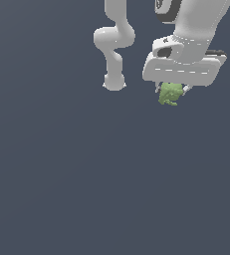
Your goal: Pick up the object and move it to a goal position.
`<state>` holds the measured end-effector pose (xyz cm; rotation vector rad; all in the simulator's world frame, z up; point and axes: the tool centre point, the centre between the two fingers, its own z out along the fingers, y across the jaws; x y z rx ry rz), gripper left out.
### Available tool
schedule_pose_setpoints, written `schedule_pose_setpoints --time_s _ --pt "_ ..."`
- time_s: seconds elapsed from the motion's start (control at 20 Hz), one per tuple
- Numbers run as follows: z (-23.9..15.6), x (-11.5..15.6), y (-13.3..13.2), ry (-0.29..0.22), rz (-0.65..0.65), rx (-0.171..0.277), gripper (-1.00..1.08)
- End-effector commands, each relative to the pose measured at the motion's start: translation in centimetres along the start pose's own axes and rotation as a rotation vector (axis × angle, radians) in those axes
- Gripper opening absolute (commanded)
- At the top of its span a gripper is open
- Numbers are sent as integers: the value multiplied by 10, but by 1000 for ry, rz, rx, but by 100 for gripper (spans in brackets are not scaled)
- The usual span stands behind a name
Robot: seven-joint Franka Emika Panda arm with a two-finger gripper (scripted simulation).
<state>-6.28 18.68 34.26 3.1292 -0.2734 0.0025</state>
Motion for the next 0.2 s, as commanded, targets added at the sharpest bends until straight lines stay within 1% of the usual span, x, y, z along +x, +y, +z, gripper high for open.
schedule_pose_setpoints --time_s 0.0,0.15 --pt "-6 -3 -4 -1 1 0 -100" --pt "-8 -3 -6 -1 1 0 -100"
